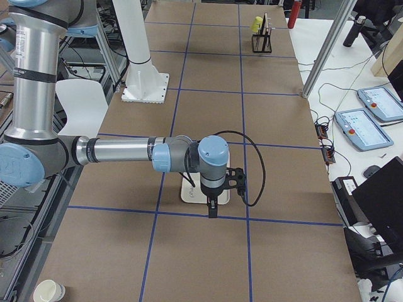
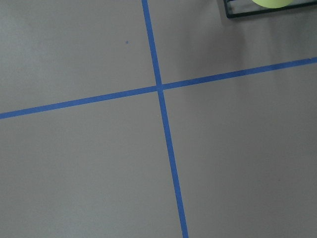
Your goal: Left arm grabs green cup and hands to right arm on tray
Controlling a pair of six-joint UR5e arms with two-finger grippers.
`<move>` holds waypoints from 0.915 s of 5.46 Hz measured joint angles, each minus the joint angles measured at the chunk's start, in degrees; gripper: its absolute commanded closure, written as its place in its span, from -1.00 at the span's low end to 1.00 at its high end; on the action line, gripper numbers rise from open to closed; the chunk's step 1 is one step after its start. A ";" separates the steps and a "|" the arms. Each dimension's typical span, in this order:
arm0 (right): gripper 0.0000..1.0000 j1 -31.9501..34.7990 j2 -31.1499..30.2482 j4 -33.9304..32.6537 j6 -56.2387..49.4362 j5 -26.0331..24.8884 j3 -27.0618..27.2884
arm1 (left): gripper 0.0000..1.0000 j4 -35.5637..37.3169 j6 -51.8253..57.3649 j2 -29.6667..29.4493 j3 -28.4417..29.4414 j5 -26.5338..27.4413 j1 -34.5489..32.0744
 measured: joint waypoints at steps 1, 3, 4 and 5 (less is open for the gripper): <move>-1.00 -0.01 0.02 0.00 0.18 0.14 0.14 | -1.00 0.00 -0.03 0.03 -0.03 0.00 -0.02; -1.00 -0.02 0.16 0.06 1.79 0.17 0.43 | -1.00 0.00 -0.08 0.05 -0.07 0.00 -0.02; -1.00 -0.02 0.27 0.14 3.83 0.16 0.99 | -1.00 0.00 -0.09 0.05 -0.03 0.00 -0.02; -1.00 -0.06 0.34 0.14 4.77 0.19 1.47 | -1.00 0.00 -0.09 0.03 -0.02 0.00 -0.02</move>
